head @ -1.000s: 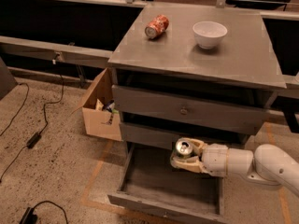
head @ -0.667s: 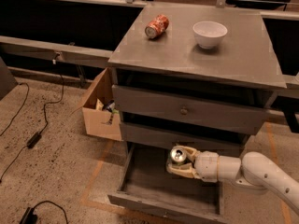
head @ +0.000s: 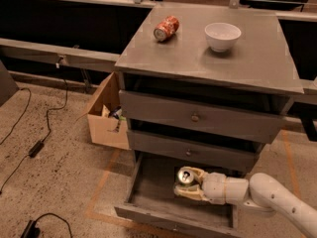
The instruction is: Place green can into bottom drawer
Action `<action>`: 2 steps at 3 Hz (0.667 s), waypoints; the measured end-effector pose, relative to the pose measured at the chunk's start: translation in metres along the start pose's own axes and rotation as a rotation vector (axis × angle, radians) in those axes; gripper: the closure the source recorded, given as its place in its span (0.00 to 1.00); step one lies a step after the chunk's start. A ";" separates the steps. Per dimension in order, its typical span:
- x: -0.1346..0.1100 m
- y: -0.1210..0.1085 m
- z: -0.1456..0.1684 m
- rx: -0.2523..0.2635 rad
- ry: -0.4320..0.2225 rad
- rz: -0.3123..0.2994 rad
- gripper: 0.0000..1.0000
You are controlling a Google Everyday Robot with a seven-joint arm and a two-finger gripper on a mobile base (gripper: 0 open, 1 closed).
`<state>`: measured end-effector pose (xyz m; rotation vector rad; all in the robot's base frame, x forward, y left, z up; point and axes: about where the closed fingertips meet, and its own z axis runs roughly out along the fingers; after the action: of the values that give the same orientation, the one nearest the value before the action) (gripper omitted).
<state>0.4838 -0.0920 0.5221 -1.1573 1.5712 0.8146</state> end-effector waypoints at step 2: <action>0.123 0.014 0.049 -0.041 -0.003 0.072 1.00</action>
Offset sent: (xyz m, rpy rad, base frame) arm 0.0024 0.0150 -0.2052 0.0306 0.0922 0.0106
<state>0.4782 -0.0790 0.3900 -1.1333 1.6080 0.8991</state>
